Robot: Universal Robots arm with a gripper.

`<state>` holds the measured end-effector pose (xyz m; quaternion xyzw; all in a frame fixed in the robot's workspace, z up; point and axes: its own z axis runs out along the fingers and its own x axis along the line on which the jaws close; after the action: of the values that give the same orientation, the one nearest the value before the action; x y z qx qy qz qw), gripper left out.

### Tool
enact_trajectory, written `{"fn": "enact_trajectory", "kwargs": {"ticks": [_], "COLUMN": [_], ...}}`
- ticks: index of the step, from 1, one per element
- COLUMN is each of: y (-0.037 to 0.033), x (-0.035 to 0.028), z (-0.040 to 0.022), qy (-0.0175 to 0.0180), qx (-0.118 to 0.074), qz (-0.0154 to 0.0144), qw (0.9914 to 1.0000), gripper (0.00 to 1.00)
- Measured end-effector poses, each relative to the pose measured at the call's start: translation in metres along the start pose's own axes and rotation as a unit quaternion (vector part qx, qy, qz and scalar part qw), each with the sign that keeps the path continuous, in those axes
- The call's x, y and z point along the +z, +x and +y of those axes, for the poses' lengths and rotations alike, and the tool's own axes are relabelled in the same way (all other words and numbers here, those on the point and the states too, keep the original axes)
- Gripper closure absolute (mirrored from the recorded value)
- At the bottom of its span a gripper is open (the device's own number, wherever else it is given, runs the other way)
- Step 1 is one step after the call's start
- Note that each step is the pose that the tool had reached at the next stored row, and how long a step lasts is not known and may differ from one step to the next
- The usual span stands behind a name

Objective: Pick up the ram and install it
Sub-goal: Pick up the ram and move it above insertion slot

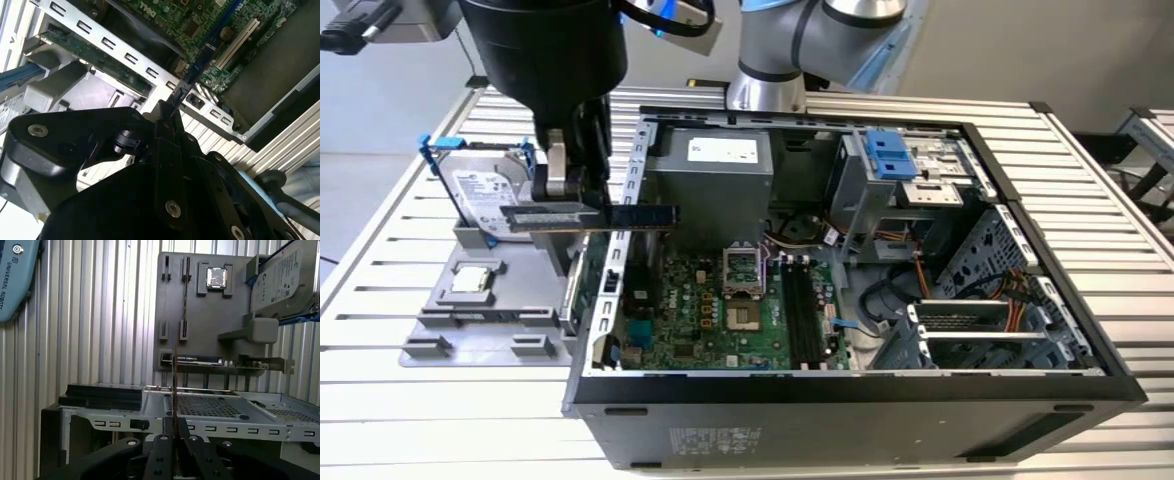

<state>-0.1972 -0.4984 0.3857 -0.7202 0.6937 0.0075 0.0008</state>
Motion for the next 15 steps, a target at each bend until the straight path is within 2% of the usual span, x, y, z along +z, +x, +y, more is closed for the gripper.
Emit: {"fn": "enact_trajectory", "kwargs": {"ticks": [15], "y": [0.0012], "x": [-0.0003], "z": [-0.0345], "qy": [-0.0001], "qx": [-0.002], "qz": [0.0], "qw": [1.0], "gripper": [1.0]}}
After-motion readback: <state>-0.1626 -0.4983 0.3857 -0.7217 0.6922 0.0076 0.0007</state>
